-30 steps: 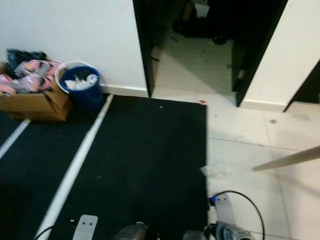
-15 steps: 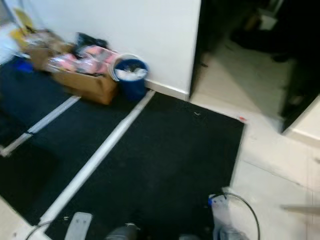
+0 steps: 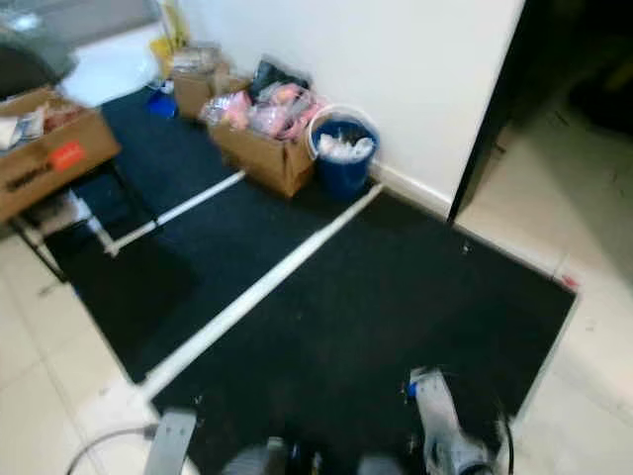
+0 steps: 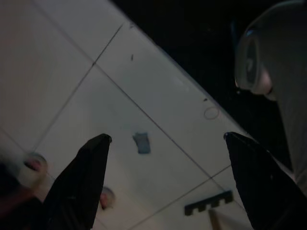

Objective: Picking trash to rubbish bin

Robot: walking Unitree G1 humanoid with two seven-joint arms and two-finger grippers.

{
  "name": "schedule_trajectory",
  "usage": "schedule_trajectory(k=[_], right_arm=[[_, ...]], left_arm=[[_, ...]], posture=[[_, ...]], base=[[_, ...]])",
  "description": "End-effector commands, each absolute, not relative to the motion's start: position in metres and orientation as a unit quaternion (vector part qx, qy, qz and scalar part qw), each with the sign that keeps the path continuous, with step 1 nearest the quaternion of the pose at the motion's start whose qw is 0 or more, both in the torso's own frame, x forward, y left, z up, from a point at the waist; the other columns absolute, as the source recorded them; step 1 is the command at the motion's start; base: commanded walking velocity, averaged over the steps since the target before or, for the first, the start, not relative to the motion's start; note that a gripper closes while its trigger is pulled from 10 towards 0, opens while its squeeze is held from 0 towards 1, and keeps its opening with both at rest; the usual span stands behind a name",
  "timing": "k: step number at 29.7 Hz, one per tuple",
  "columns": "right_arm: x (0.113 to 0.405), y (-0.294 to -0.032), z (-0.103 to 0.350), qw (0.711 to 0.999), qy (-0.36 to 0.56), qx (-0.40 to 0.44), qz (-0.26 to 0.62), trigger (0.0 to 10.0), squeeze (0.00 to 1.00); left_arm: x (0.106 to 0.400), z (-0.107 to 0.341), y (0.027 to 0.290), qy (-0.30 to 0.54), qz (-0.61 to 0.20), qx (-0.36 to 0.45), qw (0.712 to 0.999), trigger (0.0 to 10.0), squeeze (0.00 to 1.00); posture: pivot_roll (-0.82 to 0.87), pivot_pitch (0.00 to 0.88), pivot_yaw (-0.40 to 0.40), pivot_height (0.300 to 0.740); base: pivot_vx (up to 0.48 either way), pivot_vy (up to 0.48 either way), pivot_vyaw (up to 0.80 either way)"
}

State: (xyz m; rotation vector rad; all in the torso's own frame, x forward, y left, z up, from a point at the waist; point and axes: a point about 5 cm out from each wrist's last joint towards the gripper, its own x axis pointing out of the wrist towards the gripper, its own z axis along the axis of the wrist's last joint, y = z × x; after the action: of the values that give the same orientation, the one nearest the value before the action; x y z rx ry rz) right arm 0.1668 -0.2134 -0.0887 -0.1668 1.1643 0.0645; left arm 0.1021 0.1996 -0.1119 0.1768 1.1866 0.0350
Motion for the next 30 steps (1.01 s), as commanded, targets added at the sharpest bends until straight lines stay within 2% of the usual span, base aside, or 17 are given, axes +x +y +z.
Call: schedule_trajectory(k=[1, 10, 15, 30], right_arm=[[0.1674, -0.2077, -0.0895, 0.832, 0.549, -0.079, 0.036, 10.0, 0.00], [0.1654, -0.2099, -0.0901, 0.831, 0.550, -0.083, 0.027, 10.0, 0.00], [0.1621, -0.2119, -0.0912, 0.829, 0.553, -0.081, 0.016, 10.0, 0.00], [0.1595, -0.2095, -0.0926, 0.825, 0.557, -0.086, 0.033, 10.0, 0.00]], left_arm=[[0.1027, -0.1120, 0.1977, 0.559, 0.010, 0.083, 0.825, 10.0, 0.00], [0.1045, -0.1114, 0.1987, 0.557, 0.009, 0.083, 0.826, 10.0, 0.00], [0.1055, -0.1112, 0.1987, 0.556, 0.007, 0.080, 0.827, 10.0, 0.00], [0.1038, -0.1115, 0.2000, 0.560, 0.004, 0.079, 0.825, 10.0, 0.00]], posture=[[-0.02, 0.052, 0.016, 0.740], [-0.02, 0.048, 0.020, 0.740], [-0.02, 0.047, 0.021, 0.740], [-0.02, 0.045, 0.024, 0.740]], base=[[0.000, 0.000, 0.78], [0.000, 0.000, 0.75], [0.000, 0.000, 0.00], [0.292, 0.000, 0.05]])
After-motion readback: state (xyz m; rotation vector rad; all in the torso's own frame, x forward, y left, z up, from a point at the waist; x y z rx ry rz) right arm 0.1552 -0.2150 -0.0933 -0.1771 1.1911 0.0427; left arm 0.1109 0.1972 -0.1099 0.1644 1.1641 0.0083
